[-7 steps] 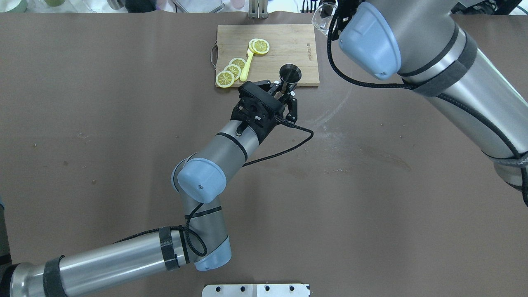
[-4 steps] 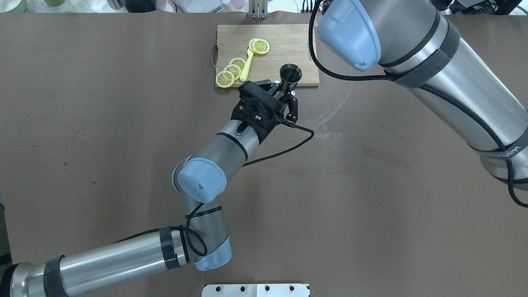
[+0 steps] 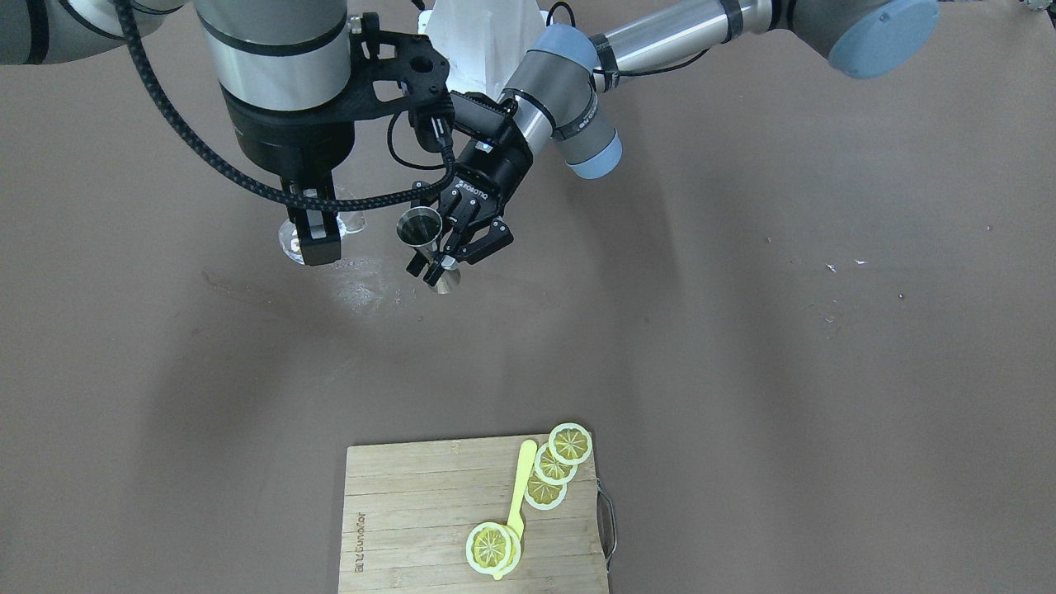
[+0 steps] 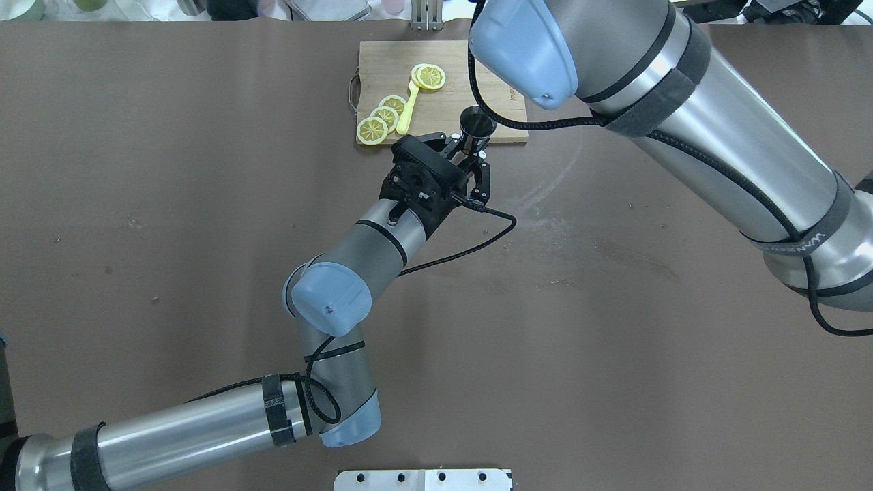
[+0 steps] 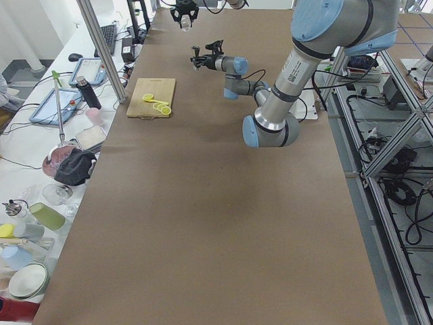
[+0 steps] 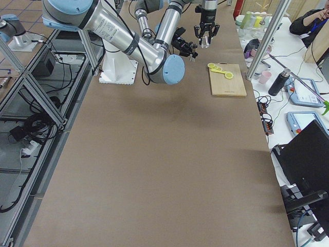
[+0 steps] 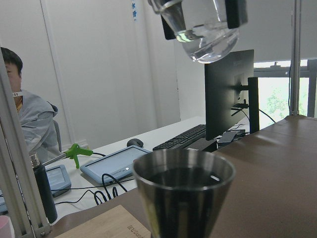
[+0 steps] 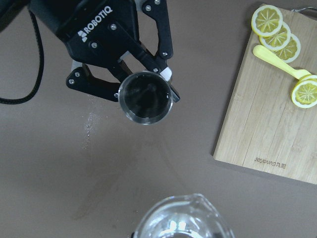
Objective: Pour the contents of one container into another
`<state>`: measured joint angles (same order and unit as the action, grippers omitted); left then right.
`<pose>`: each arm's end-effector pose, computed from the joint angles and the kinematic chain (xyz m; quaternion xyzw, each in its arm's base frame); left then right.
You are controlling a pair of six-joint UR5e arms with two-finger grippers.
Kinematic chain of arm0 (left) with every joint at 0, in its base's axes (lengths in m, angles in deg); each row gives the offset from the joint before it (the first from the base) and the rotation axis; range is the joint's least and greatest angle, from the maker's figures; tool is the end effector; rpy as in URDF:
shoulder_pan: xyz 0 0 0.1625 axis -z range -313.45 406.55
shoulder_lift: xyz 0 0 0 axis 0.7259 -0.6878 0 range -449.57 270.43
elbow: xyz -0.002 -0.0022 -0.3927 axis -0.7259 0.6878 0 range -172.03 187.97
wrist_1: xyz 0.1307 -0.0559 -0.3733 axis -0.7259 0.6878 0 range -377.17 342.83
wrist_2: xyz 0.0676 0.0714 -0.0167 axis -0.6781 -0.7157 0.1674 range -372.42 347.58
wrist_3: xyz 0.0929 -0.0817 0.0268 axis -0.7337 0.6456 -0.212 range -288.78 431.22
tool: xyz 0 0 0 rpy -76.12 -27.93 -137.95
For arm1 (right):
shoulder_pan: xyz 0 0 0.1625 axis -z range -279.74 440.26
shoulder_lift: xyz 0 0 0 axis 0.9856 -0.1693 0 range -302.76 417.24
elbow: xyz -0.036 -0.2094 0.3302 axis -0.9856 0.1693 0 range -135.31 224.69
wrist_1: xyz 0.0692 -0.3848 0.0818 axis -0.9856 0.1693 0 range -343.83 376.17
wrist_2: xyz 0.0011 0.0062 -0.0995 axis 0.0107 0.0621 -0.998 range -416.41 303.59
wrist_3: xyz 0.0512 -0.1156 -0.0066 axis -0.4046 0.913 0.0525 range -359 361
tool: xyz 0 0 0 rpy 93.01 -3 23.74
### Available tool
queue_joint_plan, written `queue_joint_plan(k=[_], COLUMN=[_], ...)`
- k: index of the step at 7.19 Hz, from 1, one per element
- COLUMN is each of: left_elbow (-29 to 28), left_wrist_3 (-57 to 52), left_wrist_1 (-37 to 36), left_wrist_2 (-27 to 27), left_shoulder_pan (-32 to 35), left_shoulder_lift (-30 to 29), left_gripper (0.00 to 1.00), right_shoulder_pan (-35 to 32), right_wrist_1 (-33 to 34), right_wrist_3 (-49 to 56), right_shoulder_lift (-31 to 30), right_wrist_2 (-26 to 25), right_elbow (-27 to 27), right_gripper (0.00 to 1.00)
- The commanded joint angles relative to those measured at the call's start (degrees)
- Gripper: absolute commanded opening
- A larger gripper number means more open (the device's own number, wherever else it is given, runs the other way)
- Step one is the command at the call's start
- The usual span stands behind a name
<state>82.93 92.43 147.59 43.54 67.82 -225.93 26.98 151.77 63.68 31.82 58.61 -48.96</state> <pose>0.5586 -0.4367 0.1128 0.6650 0.4154 0.0175 0.6204 -0.3130 -0.5530 0.0489 0.2343 -0.1639 -0.7576 0.5868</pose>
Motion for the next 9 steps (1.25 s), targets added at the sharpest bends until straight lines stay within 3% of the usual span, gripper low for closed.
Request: queue_joint_plan(k=[1, 9], left_elbow=[-0.08, -0.26], left_wrist_3=[0.24, 0.5], left_wrist_1=[0.21, -0.06], left_wrist_2=[0.03, 0.11], left_shoulder_pan=[0.0, 0.7], left_shoulder_lift=[0.22, -2.24], left_gripper=[0.0, 0.0], right_shoulder_pan=[1.33, 4.94], right_wrist_1=[2.64, 8.61], right_wrist_3=[0.07, 0.42], right_shoulder_lift=[1.42, 3.62], right_wrist_2=[-0.67, -3.83], right_elbow=[0.83, 5.12], right_gripper=[0.0, 0.0])
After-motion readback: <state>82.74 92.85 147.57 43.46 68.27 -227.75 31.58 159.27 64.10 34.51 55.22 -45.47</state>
